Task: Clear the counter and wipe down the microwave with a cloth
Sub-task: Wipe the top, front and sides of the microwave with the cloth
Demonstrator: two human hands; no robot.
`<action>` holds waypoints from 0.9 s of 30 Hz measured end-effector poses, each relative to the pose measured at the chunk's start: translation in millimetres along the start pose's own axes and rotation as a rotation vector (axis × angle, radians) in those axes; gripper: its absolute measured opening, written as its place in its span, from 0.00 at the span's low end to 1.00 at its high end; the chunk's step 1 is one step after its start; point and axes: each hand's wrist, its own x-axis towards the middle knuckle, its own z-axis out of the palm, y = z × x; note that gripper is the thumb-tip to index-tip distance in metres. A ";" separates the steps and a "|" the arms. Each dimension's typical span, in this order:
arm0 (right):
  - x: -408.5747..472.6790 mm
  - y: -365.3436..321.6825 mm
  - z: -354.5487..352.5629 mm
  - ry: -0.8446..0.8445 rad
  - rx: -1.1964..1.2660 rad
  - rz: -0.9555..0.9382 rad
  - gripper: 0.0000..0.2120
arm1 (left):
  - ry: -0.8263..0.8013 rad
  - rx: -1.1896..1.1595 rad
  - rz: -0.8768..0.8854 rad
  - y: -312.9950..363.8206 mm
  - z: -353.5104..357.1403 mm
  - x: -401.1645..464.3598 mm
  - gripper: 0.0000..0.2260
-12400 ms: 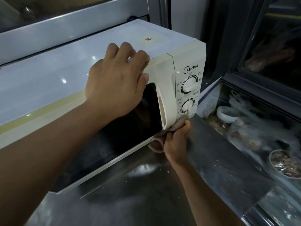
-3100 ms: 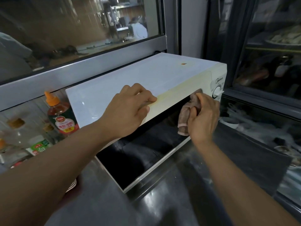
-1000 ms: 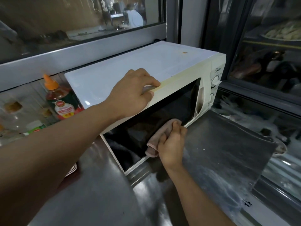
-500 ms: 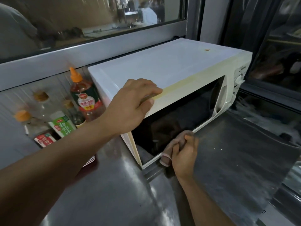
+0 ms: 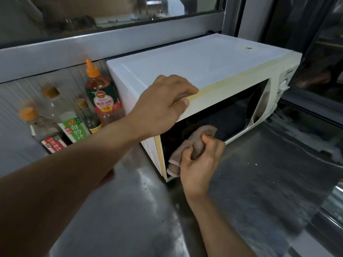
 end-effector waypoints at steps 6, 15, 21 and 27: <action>-22.9 32.0 -6.6 -0.219 -0.163 0.246 0.12 | 0.020 -0.168 -0.020 1.2 -13.1 -12.0 0.14; 5.4 -57.4 -8.9 -0.054 0.015 -0.056 0.15 | 0.107 -0.147 -0.059 -17.7 -21.9 -49.1 0.15; -26.8 -19.2 1.3 -0.067 0.039 -0.052 0.15 | 0.107 -0.248 -0.048 -28.6 -14.6 -49.7 0.15; -56.9 10.0 0.3 -0.255 -0.096 0.229 0.12 | 0.083 -0.230 -0.033 -28.7 -15.6 -53.1 0.16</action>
